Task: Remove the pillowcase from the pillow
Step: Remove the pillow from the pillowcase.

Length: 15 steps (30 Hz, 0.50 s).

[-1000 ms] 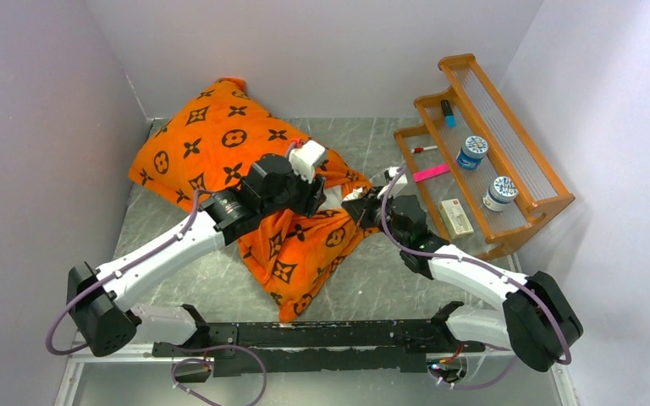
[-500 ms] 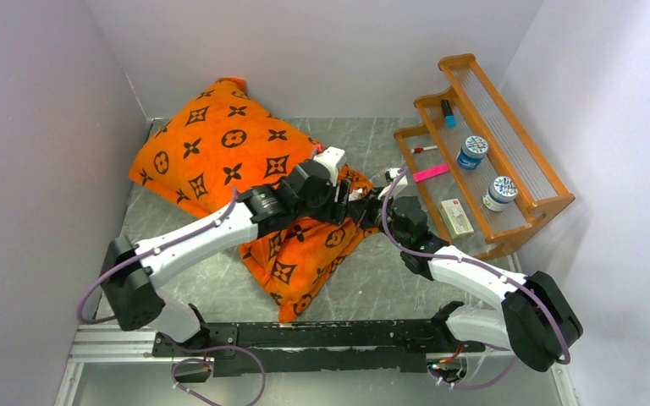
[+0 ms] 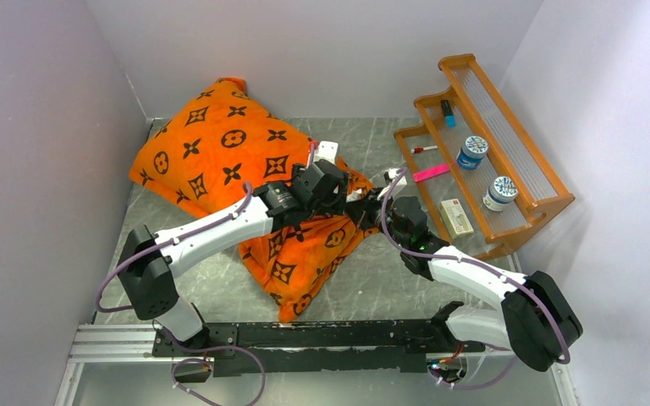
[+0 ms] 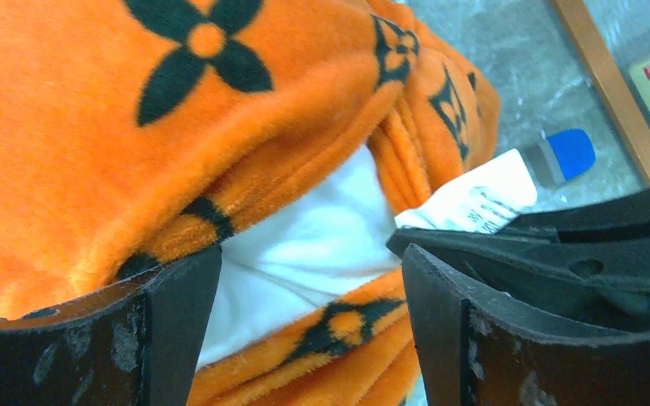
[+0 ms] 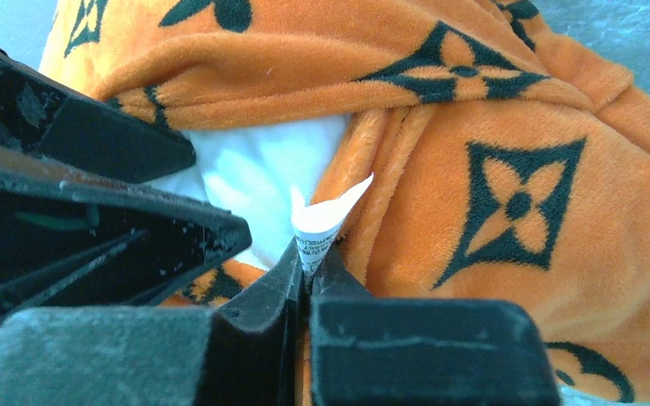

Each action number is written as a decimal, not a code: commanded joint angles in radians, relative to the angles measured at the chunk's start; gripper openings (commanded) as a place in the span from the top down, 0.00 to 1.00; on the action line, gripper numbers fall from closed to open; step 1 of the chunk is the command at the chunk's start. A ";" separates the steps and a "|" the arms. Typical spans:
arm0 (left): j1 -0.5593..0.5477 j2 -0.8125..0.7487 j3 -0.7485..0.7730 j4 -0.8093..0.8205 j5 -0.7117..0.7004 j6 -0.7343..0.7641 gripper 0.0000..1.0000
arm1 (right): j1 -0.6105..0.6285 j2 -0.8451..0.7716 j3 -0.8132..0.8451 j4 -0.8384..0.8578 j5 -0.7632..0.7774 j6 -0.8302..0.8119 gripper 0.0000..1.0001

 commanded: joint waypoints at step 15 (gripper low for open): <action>0.007 0.155 -0.010 -0.053 -0.130 0.047 0.22 | 0.010 -0.018 -0.019 -0.077 -0.028 -0.065 1.00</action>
